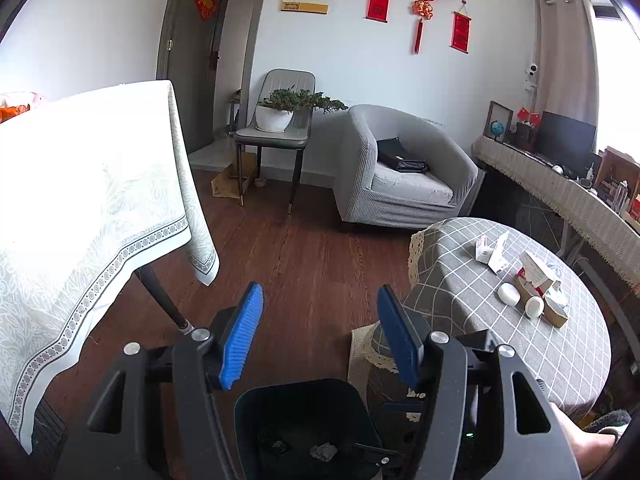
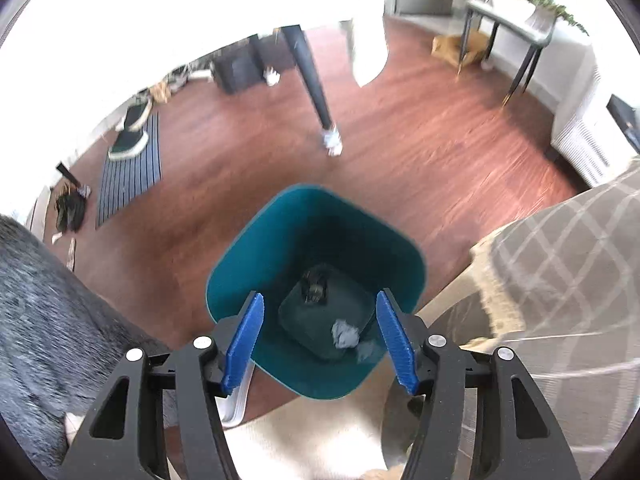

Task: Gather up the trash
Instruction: 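Move both grippers back over the table toward the remaining trash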

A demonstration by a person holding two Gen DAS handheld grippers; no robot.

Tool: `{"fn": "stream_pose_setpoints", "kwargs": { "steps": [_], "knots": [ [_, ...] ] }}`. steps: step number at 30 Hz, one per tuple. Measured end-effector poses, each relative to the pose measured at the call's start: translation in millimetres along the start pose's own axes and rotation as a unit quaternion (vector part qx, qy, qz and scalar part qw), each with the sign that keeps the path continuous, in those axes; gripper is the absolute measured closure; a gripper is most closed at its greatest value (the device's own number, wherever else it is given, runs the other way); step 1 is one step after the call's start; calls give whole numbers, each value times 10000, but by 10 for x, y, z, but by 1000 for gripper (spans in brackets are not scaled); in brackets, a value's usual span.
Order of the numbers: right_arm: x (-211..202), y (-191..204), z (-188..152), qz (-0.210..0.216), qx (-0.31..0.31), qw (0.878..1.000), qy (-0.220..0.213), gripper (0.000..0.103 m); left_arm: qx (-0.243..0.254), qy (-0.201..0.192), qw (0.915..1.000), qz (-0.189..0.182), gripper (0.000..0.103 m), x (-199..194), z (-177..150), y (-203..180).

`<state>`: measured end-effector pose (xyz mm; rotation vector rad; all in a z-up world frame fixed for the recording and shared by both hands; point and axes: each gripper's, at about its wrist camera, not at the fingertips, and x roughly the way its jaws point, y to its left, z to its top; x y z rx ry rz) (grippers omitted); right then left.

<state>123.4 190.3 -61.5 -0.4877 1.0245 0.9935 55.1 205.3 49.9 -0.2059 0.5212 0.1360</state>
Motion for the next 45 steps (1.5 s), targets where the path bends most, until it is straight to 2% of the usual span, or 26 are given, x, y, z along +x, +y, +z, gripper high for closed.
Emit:
{"fn": "stream_pose_setpoints", "kwargs": {
  "steps": [5,14,18,23,30,33,41,45],
  "knots": [
    [-468,-149,-10,-93,153,9981,-586,44,19,-158,9999,-47,29,-29,55,-149],
    [-1138,-504,-271,-547,533,9896,-1219,44,139,-114,9992,-344,26,70,57,-523],
    [-1332,-694,-442,-726,741,9854,-1348,44,221,-31,9983,-539,25,162,31,-772],
    [-1511,-946,-697,-1004,1029,9785,-1478,44,350,55,9945,-986,24,283,20,-1175],
    [-1735,-1284,-1079,-1331,1452,9675,-1584,44,580,224,9892,-1330,23,541,-97,-1681],
    [-1815,-1422,-1227,-1417,1646,9628,-1609,44,504,435,9865,-1494,24,700,-162,-1802],
    [-1957,-1699,-1553,-1388,2108,9526,-1702,44,754,694,9787,-1778,24,944,-312,-2242],
    [-2021,-1773,-1713,-1402,2183,9503,-1721,44,639,893,9759,-1884,25,1101,-398,-2335]
  ]
}}
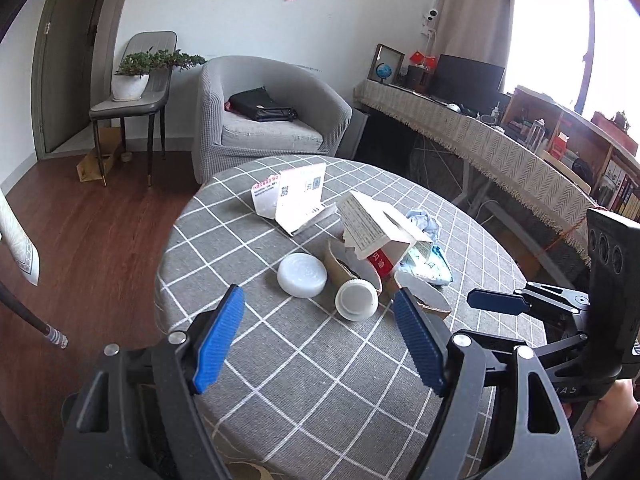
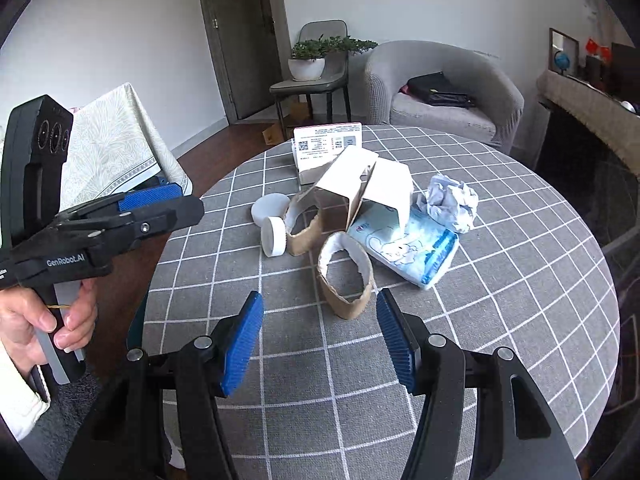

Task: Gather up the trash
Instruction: 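Move both grippers back over the table toward the remaining trash, then grasp the white round cap with the left gripper while the right grasps the torn cardboard tube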

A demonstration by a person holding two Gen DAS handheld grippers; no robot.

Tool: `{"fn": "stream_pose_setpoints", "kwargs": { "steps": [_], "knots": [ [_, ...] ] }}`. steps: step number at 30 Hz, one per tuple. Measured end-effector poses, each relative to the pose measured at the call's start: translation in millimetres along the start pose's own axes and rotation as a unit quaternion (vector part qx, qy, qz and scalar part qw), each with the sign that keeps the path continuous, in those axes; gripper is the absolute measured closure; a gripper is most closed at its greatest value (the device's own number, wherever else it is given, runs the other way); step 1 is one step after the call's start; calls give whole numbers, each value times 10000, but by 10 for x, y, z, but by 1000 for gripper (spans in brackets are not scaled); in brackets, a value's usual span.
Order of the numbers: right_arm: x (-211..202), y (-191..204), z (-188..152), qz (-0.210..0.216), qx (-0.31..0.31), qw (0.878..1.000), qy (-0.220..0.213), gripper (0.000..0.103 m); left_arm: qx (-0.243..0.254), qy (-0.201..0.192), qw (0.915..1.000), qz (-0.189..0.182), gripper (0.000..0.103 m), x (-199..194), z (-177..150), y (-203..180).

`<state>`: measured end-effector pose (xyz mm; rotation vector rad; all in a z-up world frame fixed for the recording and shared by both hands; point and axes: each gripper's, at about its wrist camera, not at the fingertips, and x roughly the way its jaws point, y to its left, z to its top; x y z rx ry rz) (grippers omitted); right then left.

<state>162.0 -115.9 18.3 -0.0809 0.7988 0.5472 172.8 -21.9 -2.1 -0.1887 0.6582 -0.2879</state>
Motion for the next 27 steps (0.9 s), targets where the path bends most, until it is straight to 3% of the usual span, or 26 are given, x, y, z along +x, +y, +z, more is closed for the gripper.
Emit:
{"fn": "stream_pose_setpoints", "kwargs": {
  "steps": [13,27],
  "knots": [
    [-123,-244,-262,-47,149,9998,111,44,-54,461,9987,-203,34,495,-61,-197],
    [-107,-329,-241,10,305,9995,93,37,-262,503,9981,-229,64,533,-60,-141]
  ]
}}
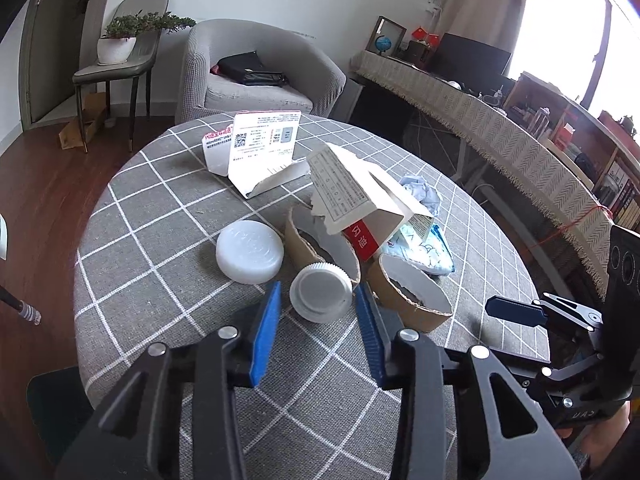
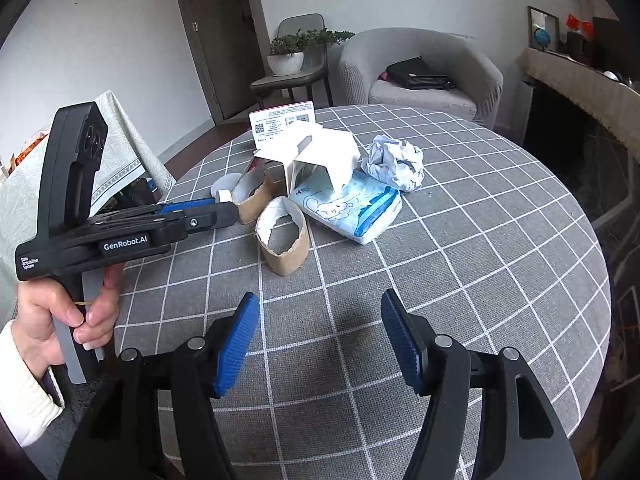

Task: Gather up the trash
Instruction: 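Grasp the white round cap with the left gripper while the right grasps the torn cardboard tube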

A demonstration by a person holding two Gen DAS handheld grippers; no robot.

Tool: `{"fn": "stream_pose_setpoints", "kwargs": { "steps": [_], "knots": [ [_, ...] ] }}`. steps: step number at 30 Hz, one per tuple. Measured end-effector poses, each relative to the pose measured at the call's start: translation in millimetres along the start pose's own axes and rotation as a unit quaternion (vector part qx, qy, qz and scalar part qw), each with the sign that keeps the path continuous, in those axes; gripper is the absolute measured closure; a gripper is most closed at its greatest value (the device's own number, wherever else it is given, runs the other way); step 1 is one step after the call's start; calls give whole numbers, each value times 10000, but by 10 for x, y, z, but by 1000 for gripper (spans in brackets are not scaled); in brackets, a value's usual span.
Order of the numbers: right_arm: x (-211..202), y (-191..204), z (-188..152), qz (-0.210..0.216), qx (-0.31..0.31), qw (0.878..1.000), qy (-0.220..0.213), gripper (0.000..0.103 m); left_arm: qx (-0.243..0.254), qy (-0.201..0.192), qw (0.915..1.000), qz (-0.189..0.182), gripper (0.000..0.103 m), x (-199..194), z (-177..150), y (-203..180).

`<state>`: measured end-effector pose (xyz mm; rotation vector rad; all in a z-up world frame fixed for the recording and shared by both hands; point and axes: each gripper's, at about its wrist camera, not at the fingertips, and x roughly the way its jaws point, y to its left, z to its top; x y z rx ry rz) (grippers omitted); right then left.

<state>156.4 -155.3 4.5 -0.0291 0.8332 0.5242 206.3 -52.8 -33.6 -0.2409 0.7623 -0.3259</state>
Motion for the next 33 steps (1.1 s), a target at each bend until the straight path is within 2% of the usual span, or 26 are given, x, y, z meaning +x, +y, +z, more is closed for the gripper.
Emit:
{"fn": "stream_pose_setpoints", "kwargs": {
  "steps": [2,9,13,17,30,33],
  "knots": [
    [27,36,18,-25,-34,10000,8,34,-20,19,10000,-79,70,-4,-1,2],
    [129,142,96,-24,-108,9999,68,34,150,-40,9998,-109,70,-81,-26,-28],
    [195,191,150,4,-122,9999,118,34,258,-73,9996,13,70,-159,-27,15],
    [278,270,210,-55,-220,9996,176,34,197,-179,9996,25,70,-286,2,128],
    [502,407,356,-496,-241,9979,346,55,101,-336,9992,204,70,-628,21,437],
    [539,435,391,-610,-216,9972,371,63,96,-365,9989,260,70,-700,27,508]
  ]
}}
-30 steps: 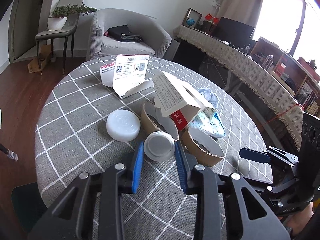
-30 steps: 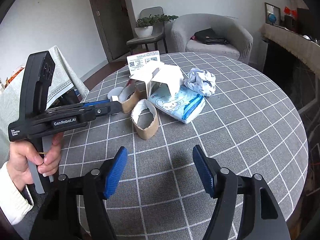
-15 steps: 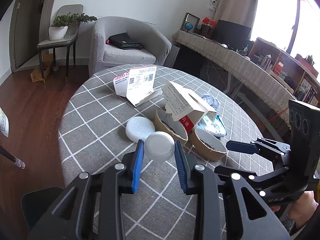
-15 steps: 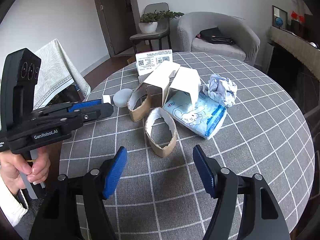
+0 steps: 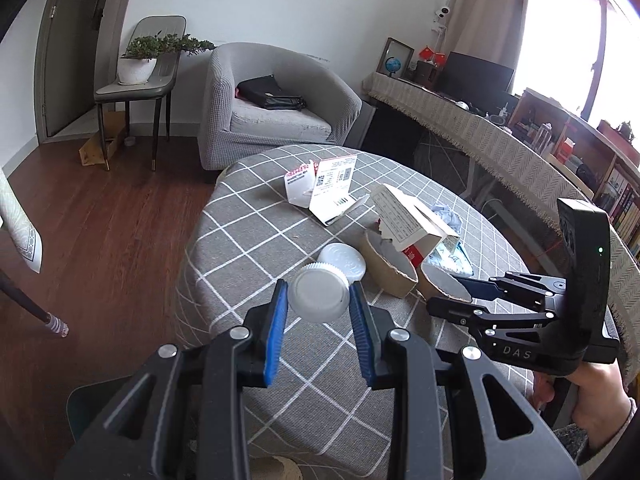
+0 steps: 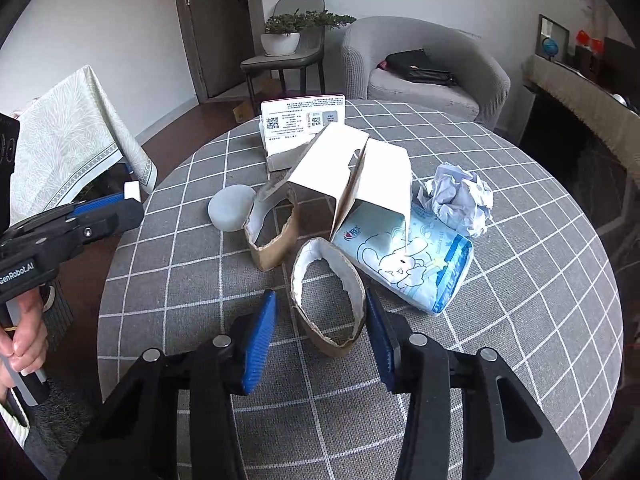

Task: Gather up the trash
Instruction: 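Grasp the white round cap with the left gripper while the right grasps the torn cardboard tube, then carry both items to the green bin while the left gripper opens, dropping the cap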

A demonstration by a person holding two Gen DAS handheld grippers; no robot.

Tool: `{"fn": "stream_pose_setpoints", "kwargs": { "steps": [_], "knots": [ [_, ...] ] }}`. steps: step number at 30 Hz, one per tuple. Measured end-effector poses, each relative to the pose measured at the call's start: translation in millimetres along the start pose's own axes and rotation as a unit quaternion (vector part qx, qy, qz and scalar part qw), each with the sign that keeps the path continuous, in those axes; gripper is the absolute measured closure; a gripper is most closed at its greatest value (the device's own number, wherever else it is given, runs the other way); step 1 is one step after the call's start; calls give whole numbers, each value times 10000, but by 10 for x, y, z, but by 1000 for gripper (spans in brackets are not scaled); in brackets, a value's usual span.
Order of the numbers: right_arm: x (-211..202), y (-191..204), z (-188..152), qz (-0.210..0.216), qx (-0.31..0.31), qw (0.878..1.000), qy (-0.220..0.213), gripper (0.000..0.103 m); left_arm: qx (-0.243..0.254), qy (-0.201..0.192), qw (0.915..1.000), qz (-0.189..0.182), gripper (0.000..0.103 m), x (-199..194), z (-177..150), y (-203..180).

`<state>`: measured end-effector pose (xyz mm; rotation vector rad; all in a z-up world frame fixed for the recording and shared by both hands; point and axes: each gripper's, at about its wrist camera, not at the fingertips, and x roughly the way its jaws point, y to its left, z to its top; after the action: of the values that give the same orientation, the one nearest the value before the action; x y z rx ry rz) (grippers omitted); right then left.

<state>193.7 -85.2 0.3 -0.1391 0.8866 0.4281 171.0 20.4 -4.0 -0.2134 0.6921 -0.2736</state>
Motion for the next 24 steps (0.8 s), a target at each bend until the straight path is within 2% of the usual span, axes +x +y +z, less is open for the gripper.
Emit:
{"fn": "stream_pose_setpoints", "kwargs": {
  "steps": [1,5,9,19,24],
  "knots": [
    [11,13,14,-51,-7,10000,23,67,-7,-9,10000,14,70,-22,4,27],
    [-26,75,51,-158,-16,9998,73,68,-67,-47,9999,62,70,-117,10,129],
    [-172,182,120,-289,-123,9995,-61,68,-117,-77,9998,152,70,-215,11,234],
    [-181,638,335,138,-364,9990,-197,68,-110,274,9963,813,70,-304,-176,618],
    [-158,923,445,422,-529,9974,-254,68,-157,526,9919,1144,70,-293,-339,892]
  ]
}}
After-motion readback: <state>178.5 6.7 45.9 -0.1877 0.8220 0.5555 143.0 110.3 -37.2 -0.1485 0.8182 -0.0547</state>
